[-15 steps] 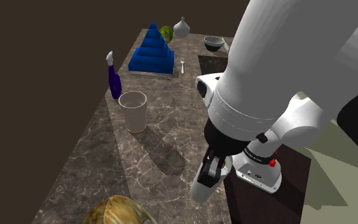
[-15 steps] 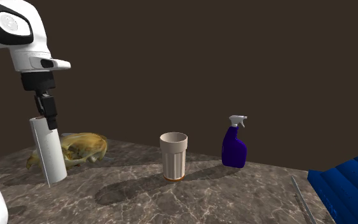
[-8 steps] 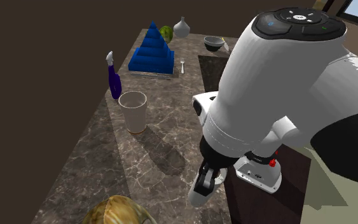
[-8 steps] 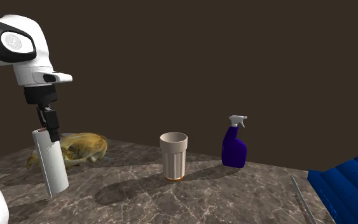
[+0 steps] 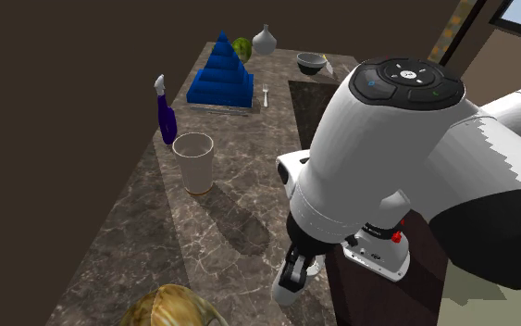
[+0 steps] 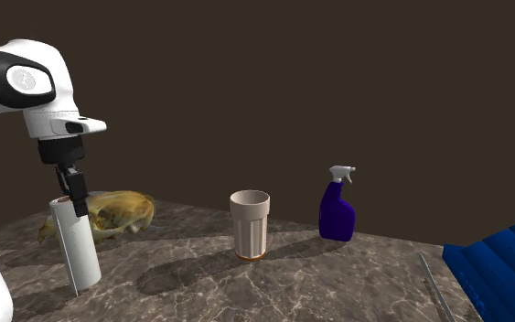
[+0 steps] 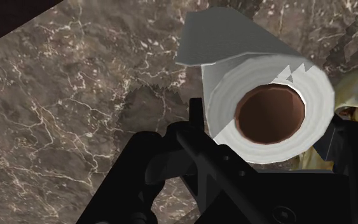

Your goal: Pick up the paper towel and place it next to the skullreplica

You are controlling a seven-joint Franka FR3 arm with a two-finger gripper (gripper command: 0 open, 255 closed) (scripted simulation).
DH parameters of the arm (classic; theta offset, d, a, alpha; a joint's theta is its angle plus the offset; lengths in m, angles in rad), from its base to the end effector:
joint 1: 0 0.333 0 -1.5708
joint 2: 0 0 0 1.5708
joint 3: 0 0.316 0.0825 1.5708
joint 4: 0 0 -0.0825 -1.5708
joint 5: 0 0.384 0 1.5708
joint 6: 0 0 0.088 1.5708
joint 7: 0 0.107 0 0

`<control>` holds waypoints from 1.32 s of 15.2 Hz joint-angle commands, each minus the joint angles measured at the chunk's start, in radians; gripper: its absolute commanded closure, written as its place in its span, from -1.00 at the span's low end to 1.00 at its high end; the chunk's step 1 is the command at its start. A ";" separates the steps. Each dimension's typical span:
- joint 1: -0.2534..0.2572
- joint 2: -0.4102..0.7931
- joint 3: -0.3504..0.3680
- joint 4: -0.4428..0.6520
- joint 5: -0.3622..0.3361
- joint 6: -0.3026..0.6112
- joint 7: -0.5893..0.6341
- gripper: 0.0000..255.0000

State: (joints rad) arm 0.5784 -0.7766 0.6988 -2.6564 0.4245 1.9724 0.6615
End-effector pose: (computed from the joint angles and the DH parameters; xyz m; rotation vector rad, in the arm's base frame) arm 0.0858 0.3415 0.4173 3.0622 0.4317 0.0976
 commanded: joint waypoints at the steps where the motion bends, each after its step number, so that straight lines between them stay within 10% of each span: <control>1: 0.000 0.000 0.001 -0.002 0.001 0.002 0.000 1.00; 4: 0.000 0.000 0.001 -0.002 0.001 0.002 0.000 1.00; 5: 0.000 0.000 0.001 -0.002 0.001 0.002 0.000 -1.00; 20: -0.003 -0.034 -0.053 0.101 -0.038 -0.135 0.005 -1.00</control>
State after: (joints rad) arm 0.5750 -0.8110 0.6457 -2.5563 0.3868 1.8385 0.6669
